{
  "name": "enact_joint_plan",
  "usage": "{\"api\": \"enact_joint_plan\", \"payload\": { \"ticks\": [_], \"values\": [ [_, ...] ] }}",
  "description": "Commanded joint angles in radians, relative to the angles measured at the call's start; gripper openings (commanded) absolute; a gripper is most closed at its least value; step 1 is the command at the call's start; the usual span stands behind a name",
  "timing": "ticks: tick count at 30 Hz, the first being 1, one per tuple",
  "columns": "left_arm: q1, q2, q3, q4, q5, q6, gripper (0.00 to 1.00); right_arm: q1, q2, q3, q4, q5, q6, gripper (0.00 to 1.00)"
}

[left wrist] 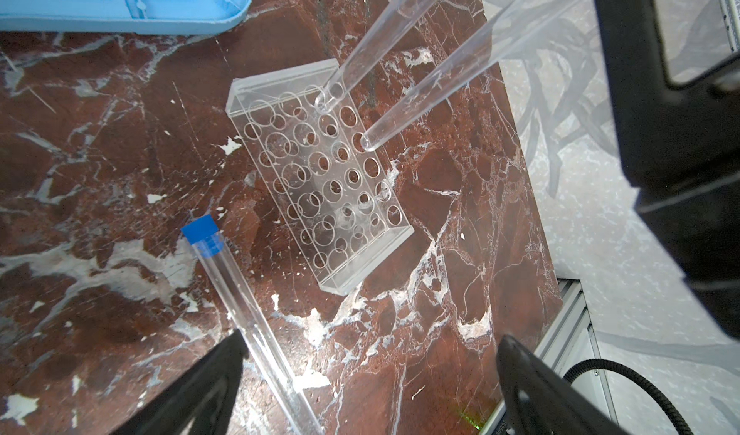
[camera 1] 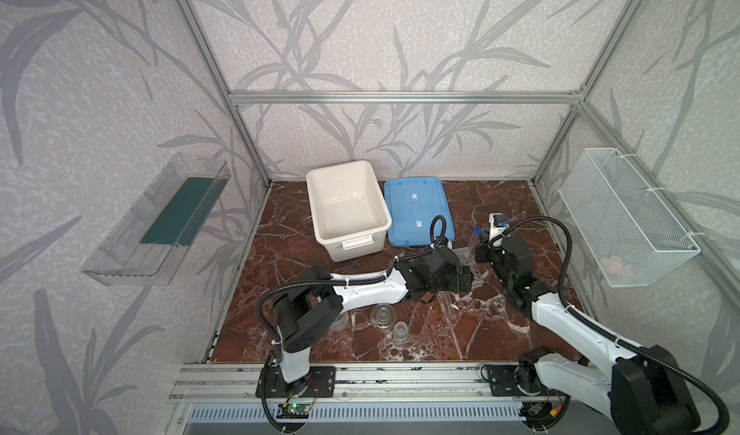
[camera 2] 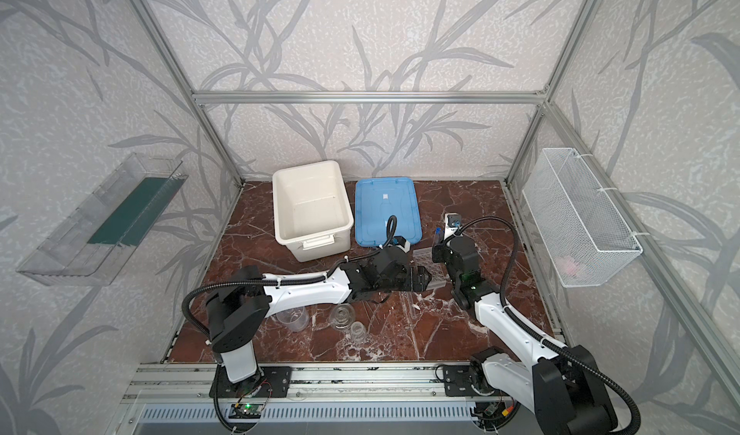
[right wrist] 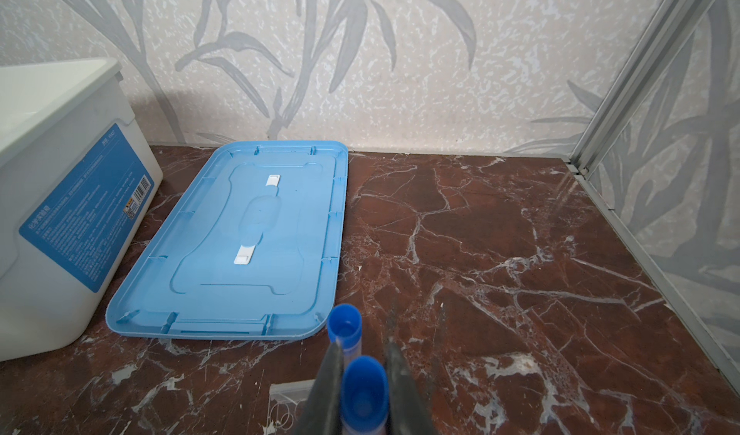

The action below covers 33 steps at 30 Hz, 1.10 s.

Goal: Organize the chemistry lab equipment
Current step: 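Carry the tube with the right gripper over the rack while the left gripper draws back, then lower the tube into the rack with the right gripper while the left gripper advances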

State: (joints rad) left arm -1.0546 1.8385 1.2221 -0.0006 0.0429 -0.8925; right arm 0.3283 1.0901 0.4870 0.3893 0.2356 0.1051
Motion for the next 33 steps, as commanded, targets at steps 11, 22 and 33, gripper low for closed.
{"api": "enact_joint_plan", "payload": {
  "ticks": [11, 22, 33],
  "values": [
    [0.001, 0.004, 0.004, -0.021, -0.020, -0.034, 0.99, 0.002, 0.030, -0.037, 0.086, 0.008, 0.048, 0.18],
    [-0.001, -0.004, 0.018, -0.114, -0.081, -0.052, 0.99, 0.003, 0.072, -0.060, 0.129, 0.034, 0.083, 0.20],
    [-0.028, 0.016, 0.093, -0.313, -0.186, -0.035, 0.99, 0.002, 0.043, -0.070, 0.105, 0.042, 0.105, 0.42]
  ]
}}
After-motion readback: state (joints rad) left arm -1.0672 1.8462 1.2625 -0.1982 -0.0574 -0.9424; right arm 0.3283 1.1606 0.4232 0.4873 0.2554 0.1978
